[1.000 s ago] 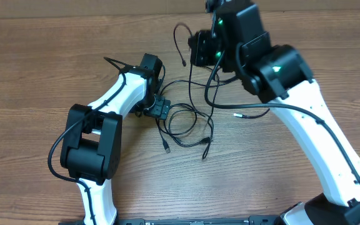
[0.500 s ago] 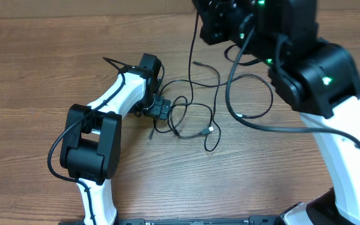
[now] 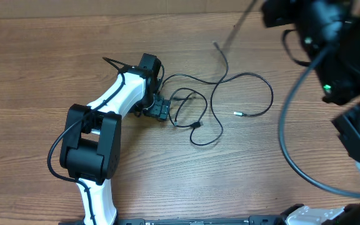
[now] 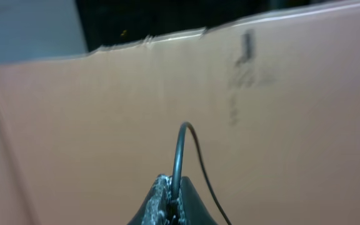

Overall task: Untangle cables
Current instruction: 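Lift the grasped cable high and pull it rightward with the right gripper, then carry the cable end off to the right with the right gripper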

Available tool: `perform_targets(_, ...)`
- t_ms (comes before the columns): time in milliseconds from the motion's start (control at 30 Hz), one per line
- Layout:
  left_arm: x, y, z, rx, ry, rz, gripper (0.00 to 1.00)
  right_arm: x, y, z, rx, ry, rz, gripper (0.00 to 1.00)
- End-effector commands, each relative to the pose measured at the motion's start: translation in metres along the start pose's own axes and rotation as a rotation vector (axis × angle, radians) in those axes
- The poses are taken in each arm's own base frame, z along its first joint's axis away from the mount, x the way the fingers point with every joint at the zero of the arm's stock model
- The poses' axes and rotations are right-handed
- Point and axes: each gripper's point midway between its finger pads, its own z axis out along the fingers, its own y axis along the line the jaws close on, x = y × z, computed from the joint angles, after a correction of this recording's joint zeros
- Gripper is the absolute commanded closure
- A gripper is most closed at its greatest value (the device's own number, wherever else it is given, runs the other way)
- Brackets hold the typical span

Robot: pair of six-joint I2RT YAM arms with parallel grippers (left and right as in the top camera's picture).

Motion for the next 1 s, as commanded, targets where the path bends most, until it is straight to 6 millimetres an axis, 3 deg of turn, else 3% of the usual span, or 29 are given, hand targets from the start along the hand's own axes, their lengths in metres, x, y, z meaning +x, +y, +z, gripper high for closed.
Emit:
perform_targets(0,0.037,0.012,0.047,-0.048,0.150,-0.030,0.00,-0.038,-0.027,-0.025,0.127,-0.110,-0.048,0.96)
perform_targets(133,0.037,0.012,0.047,-0.048,0.151,-0.030,0.00,-0.050,-0.038,-0.036,0.178,-0.145,-0.037,0.96)
perform_targets(233,0.037,0.012,0.047,-0.048,0.150,-0.030,0.00,-0.046,-0.040,-0.038,0.185,-0.129,-0.043,0.96)
perform_targets(333,0.037,0.012,0.047,-0.048,0.150,-0.030,0.00,-0.033,-0.041,-0.035,0.190,-0.077,-0.065,0.96)
perform_targets(500,0.037,0.012,0.047,-0.049,0.150,-0.030,0.00,0.008,-0.053,-0.030,0.259,0.083,-0.136,0.96)
perform_targets(733,0.037,0.012,0.047,-0.049,0.150,-0.030,0.00,0.049,-0.109,-0.026,0.514,0.250,-0.248,0.96)
perform_targets(833,0.037,0.012,0.047,-0.052,0.151,-0.030,0.00,0.049,-0.141,-0.022,0.613,0.255,-0.252,0.96)
perform_targets(967,0.037,0.012,0.047,-0.052,0.150,-0.030,0.00,0.033,-0.193,-0.026,0.771,0.202,-0.232,0.96)
